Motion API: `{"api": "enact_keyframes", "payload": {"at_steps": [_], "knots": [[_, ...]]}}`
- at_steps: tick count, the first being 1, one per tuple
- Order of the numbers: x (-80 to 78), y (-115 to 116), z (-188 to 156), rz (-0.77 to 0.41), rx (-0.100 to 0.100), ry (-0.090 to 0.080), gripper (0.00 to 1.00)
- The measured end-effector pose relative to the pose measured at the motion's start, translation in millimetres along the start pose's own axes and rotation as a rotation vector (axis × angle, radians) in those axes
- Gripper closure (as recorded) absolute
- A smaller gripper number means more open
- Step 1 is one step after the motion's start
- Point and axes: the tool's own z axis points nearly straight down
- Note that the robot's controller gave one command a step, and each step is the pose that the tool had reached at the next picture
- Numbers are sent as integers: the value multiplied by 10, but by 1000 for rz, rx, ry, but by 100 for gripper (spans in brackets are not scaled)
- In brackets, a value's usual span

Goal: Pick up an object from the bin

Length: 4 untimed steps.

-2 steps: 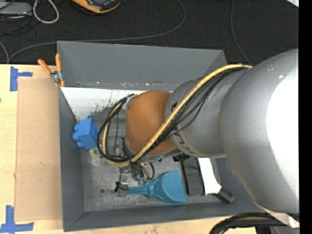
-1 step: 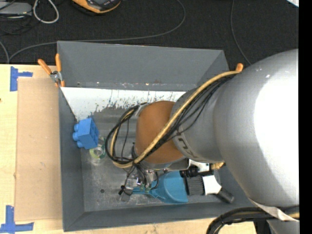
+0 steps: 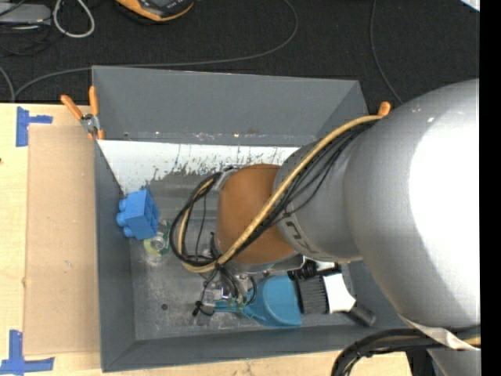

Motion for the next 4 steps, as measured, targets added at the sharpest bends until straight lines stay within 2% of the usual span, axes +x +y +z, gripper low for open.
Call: {"api": "enact_keyframes", "payload": {"at_steps": [1,2,3,4], "knots": [[-13,-267,91,71,2,6,0],[-38,-447,122,-74,0,4,0],[-24,-490,126,-41,1,6,0],[-310,-167,127,9,2,6,0]]}}
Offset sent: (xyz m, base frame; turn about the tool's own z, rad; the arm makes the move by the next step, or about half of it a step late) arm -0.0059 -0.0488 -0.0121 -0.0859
